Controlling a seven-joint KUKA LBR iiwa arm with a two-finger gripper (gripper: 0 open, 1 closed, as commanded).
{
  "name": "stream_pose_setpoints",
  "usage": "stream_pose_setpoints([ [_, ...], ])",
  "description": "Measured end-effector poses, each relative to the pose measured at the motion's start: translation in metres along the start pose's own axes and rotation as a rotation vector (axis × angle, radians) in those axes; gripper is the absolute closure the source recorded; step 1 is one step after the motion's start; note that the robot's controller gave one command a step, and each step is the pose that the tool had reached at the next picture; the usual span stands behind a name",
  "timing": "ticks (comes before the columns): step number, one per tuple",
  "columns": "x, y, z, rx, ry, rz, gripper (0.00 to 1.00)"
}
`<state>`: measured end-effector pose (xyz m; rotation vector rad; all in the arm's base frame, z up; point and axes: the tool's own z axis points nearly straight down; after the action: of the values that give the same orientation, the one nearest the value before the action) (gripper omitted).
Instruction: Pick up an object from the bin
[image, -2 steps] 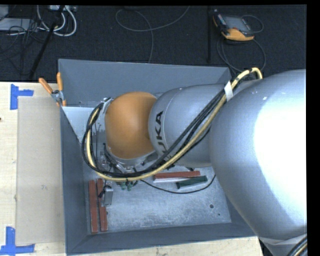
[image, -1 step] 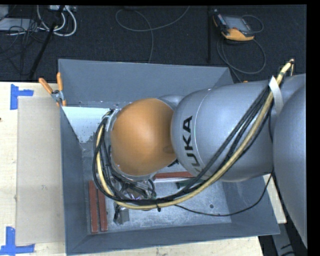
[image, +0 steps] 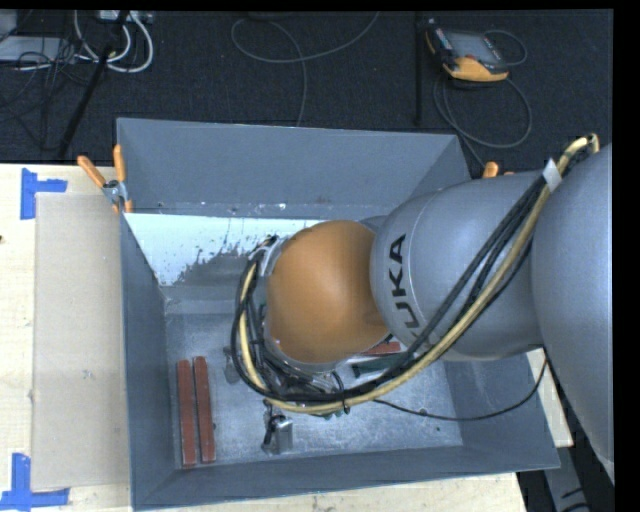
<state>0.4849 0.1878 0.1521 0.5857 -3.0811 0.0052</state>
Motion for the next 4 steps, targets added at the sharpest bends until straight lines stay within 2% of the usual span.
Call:
stream_pose_setpoints([
  [1, -0.076, -0.079, -0.03, 0.002, -0.013, -0.063, 0.0],
  [2, -0.036, -0.14, 0.01, -0.001, -0.001, -0.114, 0.0],
  [3, -0.052, -0.169, 0.087, -0.004, -0.001, -0.187, 0.0],
  [4, -0.054, -0.169, 0.083, -0.003, -0.005, -0.184, 1.0],
])
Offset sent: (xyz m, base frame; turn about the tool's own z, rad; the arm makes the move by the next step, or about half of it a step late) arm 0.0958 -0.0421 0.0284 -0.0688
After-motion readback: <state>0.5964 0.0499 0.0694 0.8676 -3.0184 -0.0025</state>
